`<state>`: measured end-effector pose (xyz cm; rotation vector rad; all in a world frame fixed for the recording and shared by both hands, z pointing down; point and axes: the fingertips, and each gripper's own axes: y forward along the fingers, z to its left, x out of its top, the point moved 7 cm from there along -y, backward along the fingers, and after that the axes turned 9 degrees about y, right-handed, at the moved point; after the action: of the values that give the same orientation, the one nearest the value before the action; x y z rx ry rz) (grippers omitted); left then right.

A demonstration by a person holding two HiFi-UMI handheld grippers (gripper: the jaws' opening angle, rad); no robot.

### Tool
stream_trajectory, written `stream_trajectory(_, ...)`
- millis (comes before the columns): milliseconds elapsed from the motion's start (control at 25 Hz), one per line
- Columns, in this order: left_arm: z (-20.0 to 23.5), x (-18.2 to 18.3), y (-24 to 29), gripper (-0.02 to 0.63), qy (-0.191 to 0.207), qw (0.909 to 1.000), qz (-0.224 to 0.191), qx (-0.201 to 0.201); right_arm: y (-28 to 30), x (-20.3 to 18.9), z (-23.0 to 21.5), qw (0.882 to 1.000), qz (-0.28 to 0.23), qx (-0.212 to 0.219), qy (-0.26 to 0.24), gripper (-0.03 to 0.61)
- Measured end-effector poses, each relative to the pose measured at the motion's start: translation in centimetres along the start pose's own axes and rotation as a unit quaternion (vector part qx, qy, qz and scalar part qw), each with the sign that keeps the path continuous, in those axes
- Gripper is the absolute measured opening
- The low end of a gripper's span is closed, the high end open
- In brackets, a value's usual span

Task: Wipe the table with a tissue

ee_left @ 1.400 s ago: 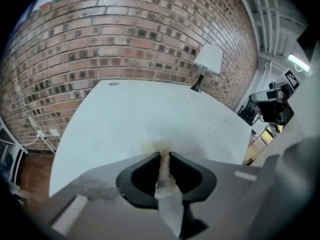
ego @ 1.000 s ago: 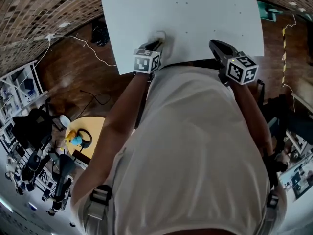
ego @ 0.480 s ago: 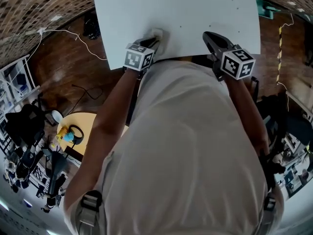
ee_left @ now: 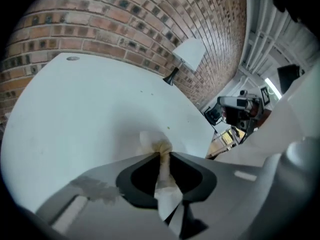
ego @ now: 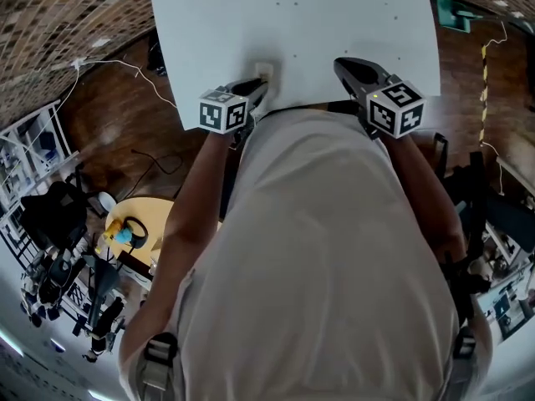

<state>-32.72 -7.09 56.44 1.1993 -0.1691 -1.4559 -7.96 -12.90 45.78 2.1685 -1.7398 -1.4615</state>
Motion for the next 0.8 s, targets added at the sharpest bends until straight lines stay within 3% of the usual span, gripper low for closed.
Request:
stream_trajectory(120,0.6,1.5,-0.6,0.071,-0.025,0.9979,-0.053,0.027,-0.6,0.4,-0.6,1.000,0.000,0.010,-0.007,0.009)
stream_trajectory(440,1.8,7.0,0.7,0.072,-0.051,0.9890,-0.110,0.084,-4.4,1.3,-4.2,0.999,-0.029,0.000,0.018,0.009)
stream_trajectory(800,2.4,10.7,2.4,0.072,-0.050,0.9833,-0.115,0.132,-8.1,1.1,-7.2,0.997,-0.067,-0.015,0.043,0.009)
